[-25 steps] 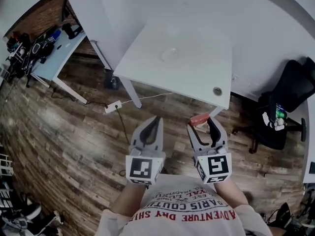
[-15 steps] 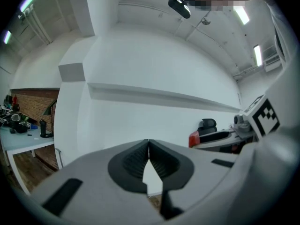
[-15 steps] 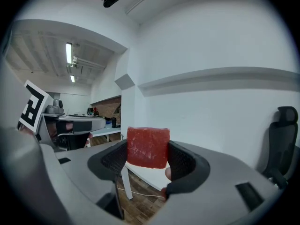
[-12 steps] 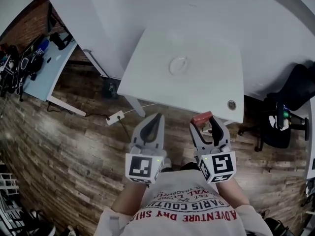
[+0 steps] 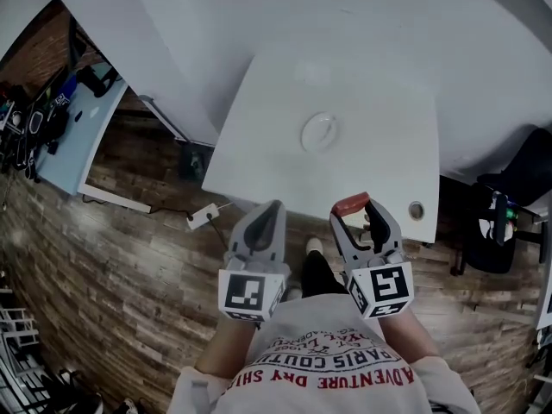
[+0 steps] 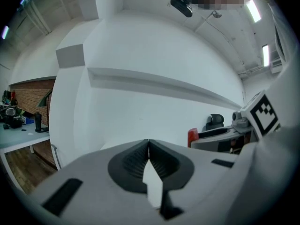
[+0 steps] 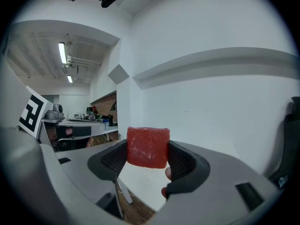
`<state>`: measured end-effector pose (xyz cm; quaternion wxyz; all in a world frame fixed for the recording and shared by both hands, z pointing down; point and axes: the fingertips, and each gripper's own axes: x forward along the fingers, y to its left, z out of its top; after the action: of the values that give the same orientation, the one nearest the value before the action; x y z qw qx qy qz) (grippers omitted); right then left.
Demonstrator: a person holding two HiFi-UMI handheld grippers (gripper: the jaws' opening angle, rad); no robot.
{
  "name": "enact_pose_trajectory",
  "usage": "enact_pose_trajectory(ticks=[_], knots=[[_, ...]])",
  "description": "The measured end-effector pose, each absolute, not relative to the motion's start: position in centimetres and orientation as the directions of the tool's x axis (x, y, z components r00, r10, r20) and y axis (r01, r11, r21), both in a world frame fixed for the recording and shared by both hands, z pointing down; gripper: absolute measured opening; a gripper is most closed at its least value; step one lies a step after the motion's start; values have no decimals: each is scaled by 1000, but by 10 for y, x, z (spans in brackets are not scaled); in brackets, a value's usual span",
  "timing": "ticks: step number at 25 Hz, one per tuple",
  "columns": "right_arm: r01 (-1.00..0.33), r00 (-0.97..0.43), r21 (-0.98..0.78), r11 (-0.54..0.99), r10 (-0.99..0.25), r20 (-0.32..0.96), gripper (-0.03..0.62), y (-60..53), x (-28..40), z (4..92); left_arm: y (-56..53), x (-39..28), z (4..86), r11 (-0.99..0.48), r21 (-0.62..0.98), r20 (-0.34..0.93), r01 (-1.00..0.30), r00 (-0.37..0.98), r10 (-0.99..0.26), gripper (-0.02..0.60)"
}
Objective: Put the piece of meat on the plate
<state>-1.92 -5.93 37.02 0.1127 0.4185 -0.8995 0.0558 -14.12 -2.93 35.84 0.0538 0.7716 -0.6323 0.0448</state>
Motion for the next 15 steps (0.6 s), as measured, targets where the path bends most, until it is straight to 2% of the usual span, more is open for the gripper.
enact_pose_trajectory(ticks=[15], knots=[[-746, -643, -34, 666, -705, 299, 276, -261, -14, 378, -222, -141, 362, -168, 12, 189, -986, 167, -968, 8]])
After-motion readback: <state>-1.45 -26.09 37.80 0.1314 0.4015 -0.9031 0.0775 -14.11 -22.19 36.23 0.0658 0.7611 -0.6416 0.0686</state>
